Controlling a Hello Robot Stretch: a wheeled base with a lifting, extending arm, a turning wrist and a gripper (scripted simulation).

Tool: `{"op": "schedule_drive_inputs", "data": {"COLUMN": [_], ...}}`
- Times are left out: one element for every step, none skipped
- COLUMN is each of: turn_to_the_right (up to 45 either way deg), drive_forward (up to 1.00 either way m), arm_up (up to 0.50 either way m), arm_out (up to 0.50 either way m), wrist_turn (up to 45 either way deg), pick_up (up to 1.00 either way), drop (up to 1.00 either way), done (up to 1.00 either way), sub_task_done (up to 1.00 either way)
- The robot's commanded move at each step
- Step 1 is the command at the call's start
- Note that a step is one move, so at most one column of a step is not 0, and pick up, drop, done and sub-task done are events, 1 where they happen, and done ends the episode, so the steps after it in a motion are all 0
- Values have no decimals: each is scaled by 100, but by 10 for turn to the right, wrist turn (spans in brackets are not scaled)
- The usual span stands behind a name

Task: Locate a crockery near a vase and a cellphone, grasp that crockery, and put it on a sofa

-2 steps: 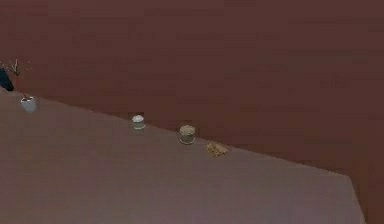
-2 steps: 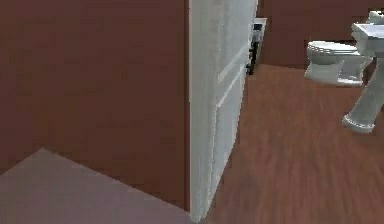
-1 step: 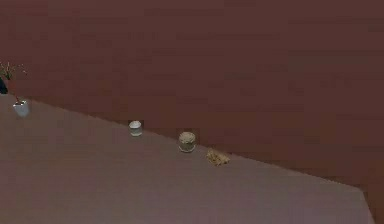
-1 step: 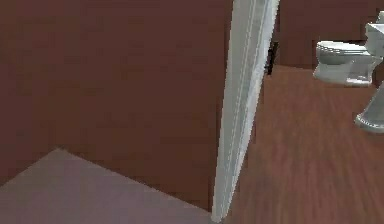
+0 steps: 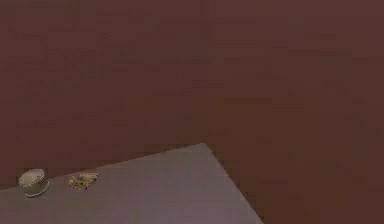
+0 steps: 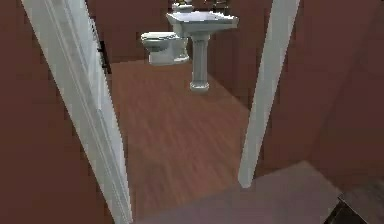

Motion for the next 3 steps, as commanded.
{"op": "schedule_drive_inputs", "data": {"turn_to_the_right": [450,450,150], "drive_forward": [0,0,0], "arm_up": [0,0,0], "arm_out": [0,0,0], "wrist_turn": [0,0,0], "pick_up": [0,0,0], "drop": [0,0,0], "done": [0,0,0], "sub_task_done": [0,0,0]}}
